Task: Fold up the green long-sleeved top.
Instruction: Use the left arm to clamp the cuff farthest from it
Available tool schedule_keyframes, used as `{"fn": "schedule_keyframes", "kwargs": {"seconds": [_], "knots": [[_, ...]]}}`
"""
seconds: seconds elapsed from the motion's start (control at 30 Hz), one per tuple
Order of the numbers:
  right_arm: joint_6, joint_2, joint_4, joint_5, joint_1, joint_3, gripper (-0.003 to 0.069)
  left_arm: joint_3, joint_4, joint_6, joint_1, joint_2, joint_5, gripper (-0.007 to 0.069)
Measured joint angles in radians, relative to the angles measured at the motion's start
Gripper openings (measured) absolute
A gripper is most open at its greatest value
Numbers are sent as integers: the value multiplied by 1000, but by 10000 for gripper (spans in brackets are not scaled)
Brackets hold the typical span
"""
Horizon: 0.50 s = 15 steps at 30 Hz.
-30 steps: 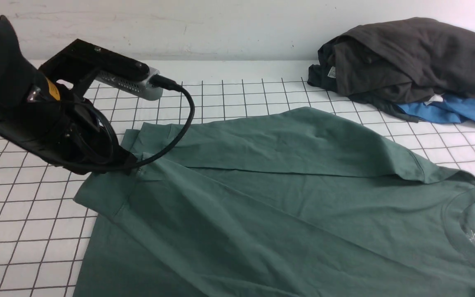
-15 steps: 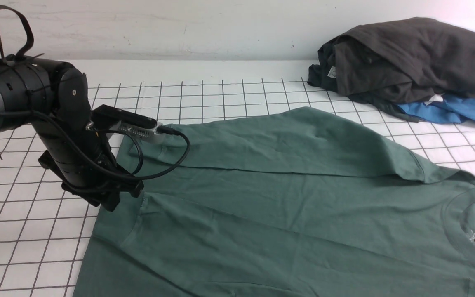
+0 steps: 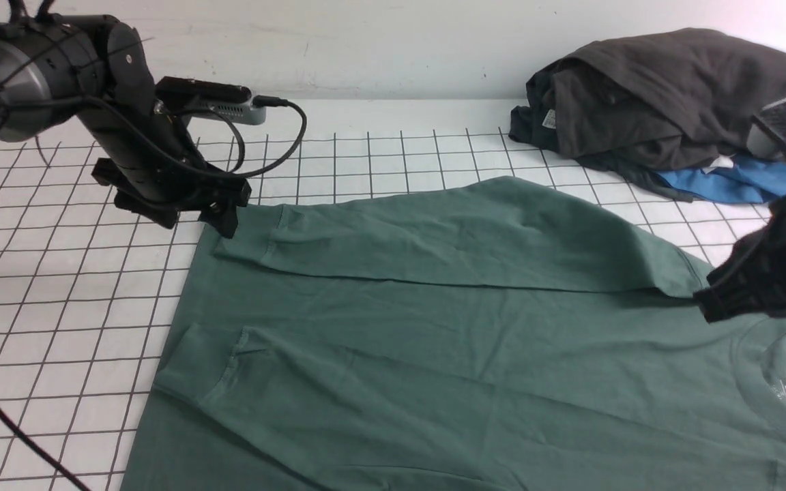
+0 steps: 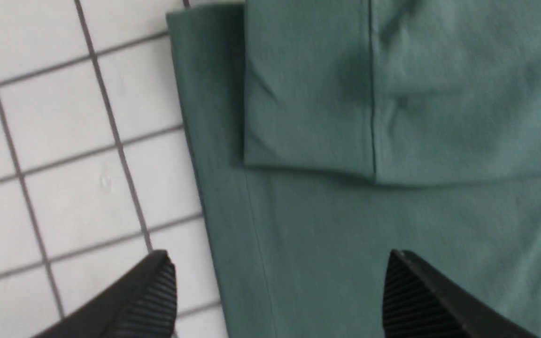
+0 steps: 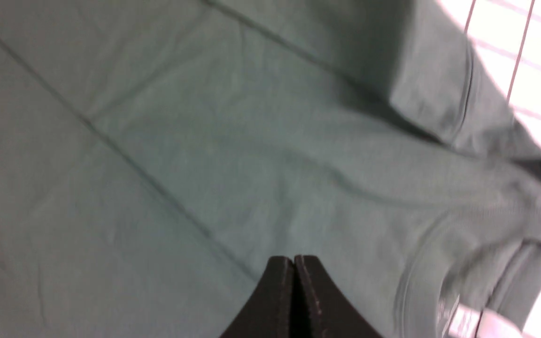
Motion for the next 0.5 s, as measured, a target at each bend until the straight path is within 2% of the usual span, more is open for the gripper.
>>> {"fn": "schedule_keyframes", "kwargs": {"seconds": [0.13,0.37,0.5], "knots": [[0,77,-2,-3,0,-49,-15,-158,-40,1,0,165,-1,496],[-10,117,-2,18,0,-53,-15,-282,-79,1,0,283,16,418],[-14,117,-2,21,0,-54,-15,-304,-82,1,0,292,58,304]]}}
